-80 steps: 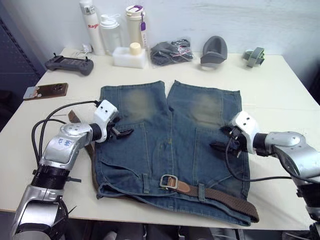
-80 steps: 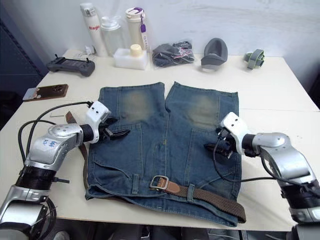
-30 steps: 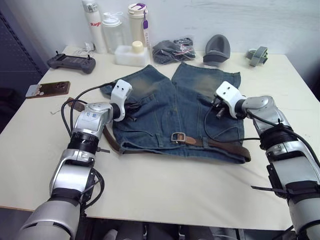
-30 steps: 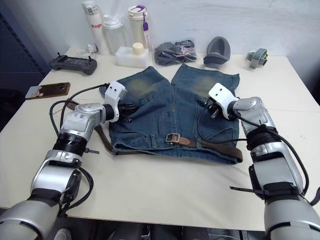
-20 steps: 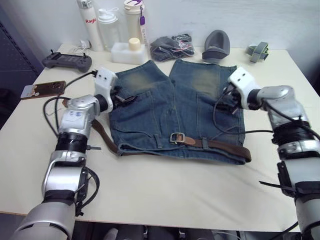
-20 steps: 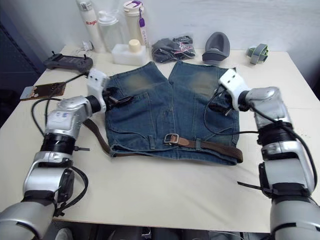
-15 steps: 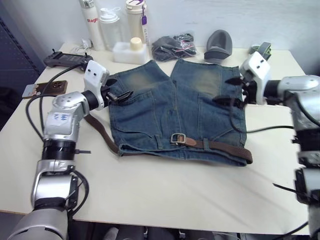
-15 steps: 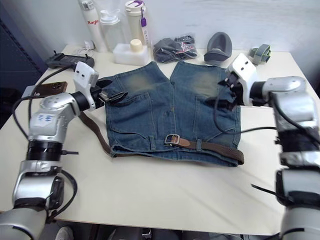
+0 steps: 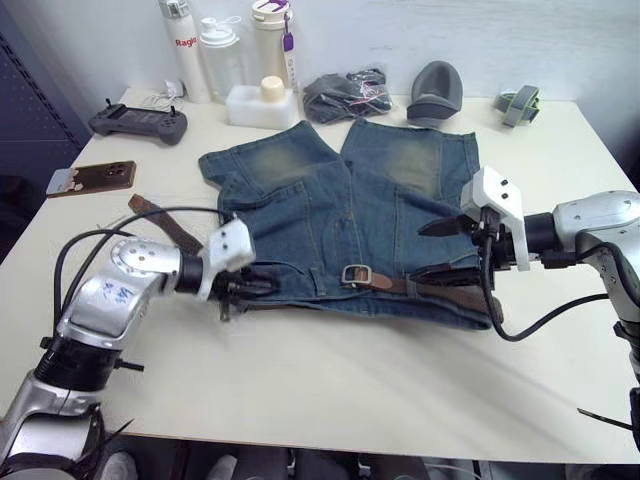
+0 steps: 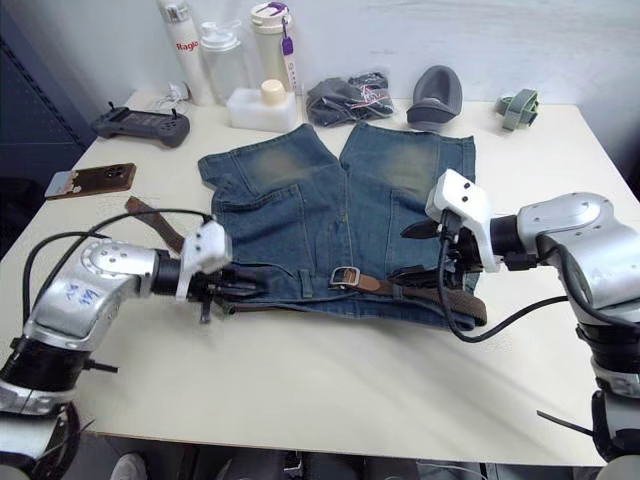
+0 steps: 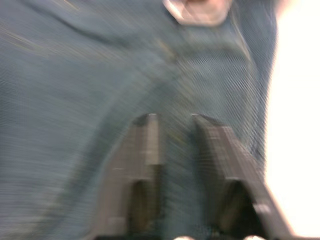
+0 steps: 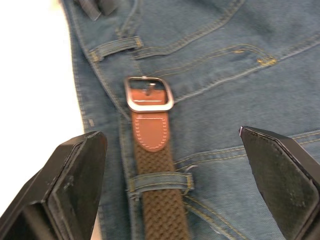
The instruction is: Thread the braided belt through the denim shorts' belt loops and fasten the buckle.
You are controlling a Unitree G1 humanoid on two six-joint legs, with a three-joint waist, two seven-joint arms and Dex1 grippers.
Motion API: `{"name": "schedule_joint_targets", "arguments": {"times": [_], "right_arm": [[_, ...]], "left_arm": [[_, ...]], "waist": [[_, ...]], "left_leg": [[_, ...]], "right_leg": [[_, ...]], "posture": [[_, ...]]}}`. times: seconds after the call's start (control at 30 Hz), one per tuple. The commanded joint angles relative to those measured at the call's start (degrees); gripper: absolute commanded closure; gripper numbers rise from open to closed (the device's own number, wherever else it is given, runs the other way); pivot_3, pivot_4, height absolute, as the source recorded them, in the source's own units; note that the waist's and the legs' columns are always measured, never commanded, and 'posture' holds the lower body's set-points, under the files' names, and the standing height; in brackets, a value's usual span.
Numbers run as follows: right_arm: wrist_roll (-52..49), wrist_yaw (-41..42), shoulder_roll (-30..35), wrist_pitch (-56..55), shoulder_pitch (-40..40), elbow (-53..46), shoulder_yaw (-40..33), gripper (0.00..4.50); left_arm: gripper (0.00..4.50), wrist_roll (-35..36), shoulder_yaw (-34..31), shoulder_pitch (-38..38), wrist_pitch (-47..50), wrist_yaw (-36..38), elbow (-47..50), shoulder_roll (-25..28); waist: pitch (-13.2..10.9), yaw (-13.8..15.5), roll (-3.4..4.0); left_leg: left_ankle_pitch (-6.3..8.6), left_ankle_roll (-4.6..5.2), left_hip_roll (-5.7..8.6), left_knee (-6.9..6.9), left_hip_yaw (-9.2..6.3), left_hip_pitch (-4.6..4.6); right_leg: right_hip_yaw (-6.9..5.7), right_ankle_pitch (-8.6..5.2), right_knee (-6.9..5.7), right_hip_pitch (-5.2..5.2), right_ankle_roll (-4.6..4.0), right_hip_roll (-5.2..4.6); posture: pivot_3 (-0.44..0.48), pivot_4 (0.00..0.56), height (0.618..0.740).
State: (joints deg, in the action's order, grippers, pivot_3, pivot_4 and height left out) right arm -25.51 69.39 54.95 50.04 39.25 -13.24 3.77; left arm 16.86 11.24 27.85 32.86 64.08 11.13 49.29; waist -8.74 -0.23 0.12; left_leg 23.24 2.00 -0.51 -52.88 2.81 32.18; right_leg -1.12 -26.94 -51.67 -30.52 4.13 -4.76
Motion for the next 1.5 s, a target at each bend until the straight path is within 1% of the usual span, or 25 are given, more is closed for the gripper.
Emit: {"name": "schedule_joint_targets", "arguments": {"times": [0.03, 0.07, 0.17, 0.3, 0.37, 0.43, 0.5, 0.53, 0.57, 0.6, 0.63, 0.67, 0.7, 0.73, 0.77, 0.8, 0.87, 0.93, 1.0, 1.07, 1.13, 1.2, 1.27, 1.37, 1.5], "right_arm": [[-1.1, -0.9, 1.0, -0.4, 0.0, -1.3, -2.5, 0.00], [-1.1, -1.1, 1.1, -0.4, 0.0, -1.4, -2.4, 0.00], [-1.2, -2.0, 1.0, -0.7, 0.1, -1.6, -2.2, 0.00], [-1.1, -2.7, 0.5, -1.3, 0.6, -1.4, -1.6, 0.00], [-0.8, -2.7, 0.4, -2.0, 1.0, -0.9, -1.1, 0.00], [-0.2, -2.6, 0.1, -3.0, 1.7, 0.2, -0.3, 0.00], [0.3, -2.3, -0.4, -4.0, 2.6, 1.4, 0.5, 0.00], [0.1, -2.0, -0.9, -4.1, 3.3, 1.9, 0.9, 0.00], [-0.2, -1.6, -1.4, -4.2, 4.0, 2.3, 1.2, 0.00], [-0.9, -0.9, -2.1, -3.7, 4.9, 2.8, 1.4, 0.00], [-1.4, -0.3, -2.5, -3.3, 5.6, 3.2, 1.6, 0.00], [-2.3, 0.6, -3.1, -2.5, 6.4, 3.7, 1.7, 0.00], [-2.9, 1.2, -3.5, -2.0, 7.1, 4.1, 1.8, 0.00], [-3.6, 2.1, -4.1, -1.5, 7.9, 4.8, 2.0, 0.00], [-4.1, 2.7, -4.5, -1.2, 8.4, 5.3, 2.2, 0.00], [-4.4, 3.2, -4.9, -1.1, 9.0, 5.9, 2.4, 0.00], [-4.3, 4.3, -5.7, -1.5, 10.0, 7.3, 3.3, 0.00], [-4.0, 5.1, -6.7, -2.2, 11.1, 8.5, 4.0, 0.00], [-3.3, 4.8, -8.4, -3.6, 12.5, 10.1, 4.5, 0.00], [-2.1, 3.3, -9.9, -5.0, 13.5, 11.6, 4.4, 0.00], [-0.8, 1.7, -10.9, -6.2, 14.3, 12.9, 4.3, 0.00], [0.6, 0.0, -11.8, -7.6, 14.9, 14.0, 4.1, 0.00], [1.1, -0.1, -11.8, -7.9, 15.0, 14.1, 4.0, 0.00], [1.1, -0.2, -11.4, -7.8, 14.4, 13.3, 3.5, 0.00], [1.5, -1.4, -10.8, -8.1, 13.4, 12.3, 3.0, 0.00]], "left_arm": [[4.42, -0.6, 0.6, -2.2, -1.3, 2.7, 4.3, 2.6], [4.42, -2.9, 1.9, -3.6, -3.8, 2.9, 4.3, 3.7], [4.42, -13.3, 6.6, -7.9, -18.0, 1.6, 2.6, 6.3], [4.42, -25.8, 8.5, -10.4, -36.8, -5.7, -1.3, 6.9], [4.42, -27.9, 7.9, -12.6, -40.7, -7.9, -1.4, 6.7], [4.42, -27.2, 6.4, -14.9, -40.6, -9.0, 0.0, 6.0], [4.42, -22.8, 3.3, -16.7, -35.2, -9.7, 2.6, 4.4], [4.42, -18.7, 0.6, -17.0, -29.9, -10.6, 4.0, 2.9], [4.42, -13.3, -2.7, -16.7, -22.8, -11.8, 5.7, 0.8], [4.42, -4.2, -8.8, -14.9, -11.5, -14.6, 7.2, -2.1], [4.42, 1.7, -13.1, -13.5, -3.3, -16.5, 8.3, -4.2], [4.42, 7.8, -18.9, -11.4, 5.3, -19.0, 8.4, -5.7], [4.42, 11.4, -22.6, -9.9, 11.3, -20.9, 8.7, -6.5], [4.42, 12.8, -27.0, -7.8, 16.2, -23.9, 8.1, -6.8], [4.42, 14.0, -30.0, -6.2, 19.9, -26.4, 7.8, -6.9], [4.15, 16.4, -33.5, -4.0, 24.9, -29.0, 7.8, -7.5], [3.54, 15.2, -39.6, 1.3, 32.0, -38.2, 6.3, -9.8], [2.57, 11.3, -43.1, 5.2, 36.5, -46.9, 4.7, -11.8], [1.71, 4.1, -45.1, 8.6, 40.5, -59.1, 2.4, -16.2], [0.85, -0.3, -45.5, 11.3, 42.8, -66.6, 0.2, -20.1], [0.85, -1.5, -45.8, 14.0, 43.9, -69.3, -0.8, -23.1], [0.85, -3.1, -45.5, 16.7, 44.4, -72.2, -1.7, -25.9], [0.85, -4.5, -45.2, 19.6, 45.6, -74.4, -4.0, -27.6], [0.85, -5.3, -45.2, 22.6, 46.2, -75.7, -6.1, -29.2], [0.85, -9.7, -43.7, 25.9, 49.9, -80.6, -11.0, -31.2]], "waist": [[0.0, 0.0, 0.02], [0.0, -0.1, 0.03], [0.0, -0.2, 0.06], [0.2, -0.2, 0.46], [0.4, 0.0, 0.76], [0.5, 0.0, 0.94], [0.5, 0.0, 0.97], [0.5, 0.0, 0.98], [0.5, 0.0, 0.99], [0.5, 0.0, 0.97], [0.4, 0.0, 0.85], [0.1, 0.1, 0.51], [-0.1, 0.1, 0.12], [-0.2, 0.1, -0.13], [-0.2, 0.1, -0.14], [-0.2, 0.1, -0.13], [-0.2, 0.1, -0.13], [-0.2, 0.2, -0.14], [-0.2, 0.2, -0.15], [-0.2, 0.2, -0.16], [-0.2, 0.3, -0.28], [-0.3, 0.5, -0.59], [-0.5, 0.7, -0.80], [-0.5, 0.9, -0.81], [-0.5, 0.8, -0.81]], "left_leg": [[0.02, 0.03, -0.01, 0.02, 0.00, 0.00], [0.03, 0.07, -0.01, 0.02, 0.00, 0.00], [0.05, 0.10, -0.01, 0.02, 0.00, -0.03], [0.07, 0.17, -0.01, 0.01, 0.02, -0.14], [0.07, 0.19, -0.01, 0.01, 0.02, -0.22], [0.07, 0.21, -0.01, 0.01, 0.03, -0.24], [0.08, 0.23, -0.02, 0.02, 0.02, -0.25], [0.08, 0.23, -0.02, 0.03, 0.02, -0.24], [0.08, 0.24, -0.02, 0.03, 0.03, -0.24], [0.07, 0.24, -0.02, 0.04, 0.02, -0.23], [0.05, 0.28, -0.03, 0.00, 0.02, -0.21], [0.03, 0.30, -0.04, -0.02, 0.00, -0.13], [0.00, 0.29, -0.08, -0.09, -0.07, -0.03], [-0.04, 0.24, -0.11, -0.09, -0.19, 0.02], [-0.04, 0.23, -0.12, -0.08, -0.29, 0.05], [-0.04, 0.23, -0.11, -0.08, -0.28, 0.09], [-0.02, 0.27, -0.08, -0.07, -0.28, 0.09], [-0.01, 0.28, -0.03, -0.07, -0.27, 0.09], [-0.01, 0.29, 0.01, -0.09, -0.26, 0.07], [-0.05, 0.36, 0.06, -0.08, -0.25, 0.04], [-0.08, 0.35, 0.09, -0.10, -0.25, 0.04], [-0.11, 0.29, 0.09, -0.10, -0.25, 0.05], [-0.28, -0.04, 0.09, -0.09, -0.26, 0.09], [-0.29, -0.10, 0.18, -0.03, -0.25, 0.09], [-0.29, -0.11, 0.32, 0.03, -0.25, 0.06]], "right_leg": [[-0.01, 0.00, 0.01, 0.00, -0.01, 0.00], [-0.01, -0.01, 0.01, 0.00, -0.01, 0.00], [-0.02, -0.01, 0.02, 0.03, -0.01, 0.00], [-0.01, -0.01, 0.02, 0.11, -0.01, 0.00], [-0.01, -0.01, 0.02, 0.16, -0.04, -0.01], [0.00, -0.03, 0.01, 0.18, -0.07, -0.01], [-0.01, -0.03, 0.01, 0.18, -0.07, 0.00], [-0.01, -0.02, 0.00, 0.18, -0.06, 0.00], [-0.01, 0.00, 0.00, 0.18, -0.02, 0.00], [-0.01, 0.00, 0.00, 0.18, -0.01, 0.00], [-0.02, 0.02, -0.02, 0.16, 0.02, 0.00], [-0.03, 0.03, -0.12, 0.12, 0.04, 0.00], [-0.12, 0.03, -0.21, 0.03, 0.04, 0.03], [-0.26, 0.03, -0.20, 0.03, 0.03, 0.07], [-0.34, 0.02, -0.15, 0.05, 0.03, 0.10], [-0.34, 0.03, -0.11, 0.05, 0.04, 0.10], [-0.33, 0.07, 0.01, 0.13, 0.13, 0.09], [-0.32, 0.13, 0.08, 0.16, 0.24, 0.08], [-0.31, 0.19, 0.08, 0.20, 0.35, 0.08], [-0.27, 0.23, 0.07, 0.23, 0.44, 0.07], [-0.26, 0.27, 0.03, 0.22, 0.50, 0.07], [-0.26, 0.27, -0.02, 0.20, 0.50, 0.07], [-0.26, 0.28, 0.00, 0.15, 0.49, 0.07], [-0.25, 0.31, 0.03, 0.15, 0.53, 0.01], [-0.24, 0.32, 0.03, 0.15, 0.55, -0.09]], "posture": [[0.000, 0.150, 0.656], [0.000, 0.150, 0.656], [0.000, 0.150, 0.656], [0.000, 0.150, 0.656], [0.000, 0.150, 0.656], [0.000, 0.150, 0.656], [0.000, 0.150, 0.656], [0.000, 0.150, 0.656], [0.000, 0.150, 0.656], [0.000, 0.150, 0.656], [0.000, 0.150, 0.656], [0.000, 0.150, 0.656], [0.000, 0.150, 0.656], [0.000, 0.150, 0.656], [0.000, 0.150, 0.656], [0.000, 0.150, 0.656], [0.000, 0.150, 0.656], [0.000, 0.150, 0.656], [0.000, 0.150, 0.656], [0.000, 0.150, 0.656], [0.000, 0.150, 0.656], [0.000, 0.150, 0.656], [0.000, 0.150, 0.656], [0.000, 0.150, 0.656], [0.000, 0.150, 0.656]]}}
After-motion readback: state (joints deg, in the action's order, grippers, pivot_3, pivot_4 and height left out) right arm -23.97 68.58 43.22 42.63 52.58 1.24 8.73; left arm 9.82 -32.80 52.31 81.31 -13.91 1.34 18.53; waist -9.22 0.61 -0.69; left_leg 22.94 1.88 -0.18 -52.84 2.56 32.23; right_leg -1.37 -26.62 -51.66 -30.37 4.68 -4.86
